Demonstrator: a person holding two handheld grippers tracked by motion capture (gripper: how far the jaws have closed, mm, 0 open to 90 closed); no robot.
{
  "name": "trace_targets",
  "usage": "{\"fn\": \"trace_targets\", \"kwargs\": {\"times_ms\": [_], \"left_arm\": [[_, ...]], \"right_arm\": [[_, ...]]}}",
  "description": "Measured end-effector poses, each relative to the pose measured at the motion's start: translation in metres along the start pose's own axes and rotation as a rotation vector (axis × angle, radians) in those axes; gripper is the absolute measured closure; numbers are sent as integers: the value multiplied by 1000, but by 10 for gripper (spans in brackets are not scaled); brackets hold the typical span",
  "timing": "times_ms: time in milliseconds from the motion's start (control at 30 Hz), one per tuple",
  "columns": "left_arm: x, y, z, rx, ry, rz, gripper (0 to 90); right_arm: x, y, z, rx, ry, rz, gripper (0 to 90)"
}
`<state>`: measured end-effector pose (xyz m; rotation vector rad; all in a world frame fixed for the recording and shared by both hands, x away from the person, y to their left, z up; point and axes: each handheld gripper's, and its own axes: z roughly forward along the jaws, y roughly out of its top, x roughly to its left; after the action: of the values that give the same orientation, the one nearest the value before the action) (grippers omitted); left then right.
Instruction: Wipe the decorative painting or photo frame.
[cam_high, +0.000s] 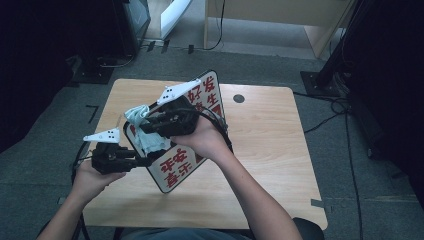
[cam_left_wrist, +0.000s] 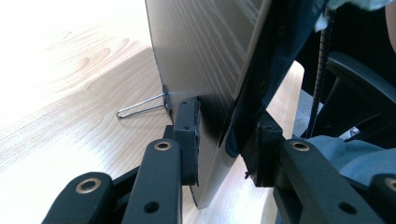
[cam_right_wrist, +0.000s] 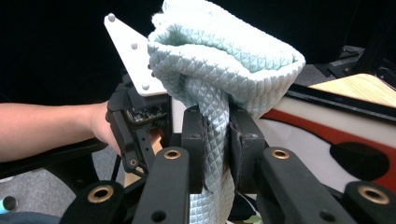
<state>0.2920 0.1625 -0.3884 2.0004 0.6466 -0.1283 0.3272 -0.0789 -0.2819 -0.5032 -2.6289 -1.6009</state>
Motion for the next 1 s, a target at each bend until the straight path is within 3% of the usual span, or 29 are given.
{"fn": "trace_targets", "kwargs": {"times_ms": [1000], "left_arm": [[0,0,0,1,2,6,706]], "right_arm": [[-14,-55,7,19,4,40,787]]}}
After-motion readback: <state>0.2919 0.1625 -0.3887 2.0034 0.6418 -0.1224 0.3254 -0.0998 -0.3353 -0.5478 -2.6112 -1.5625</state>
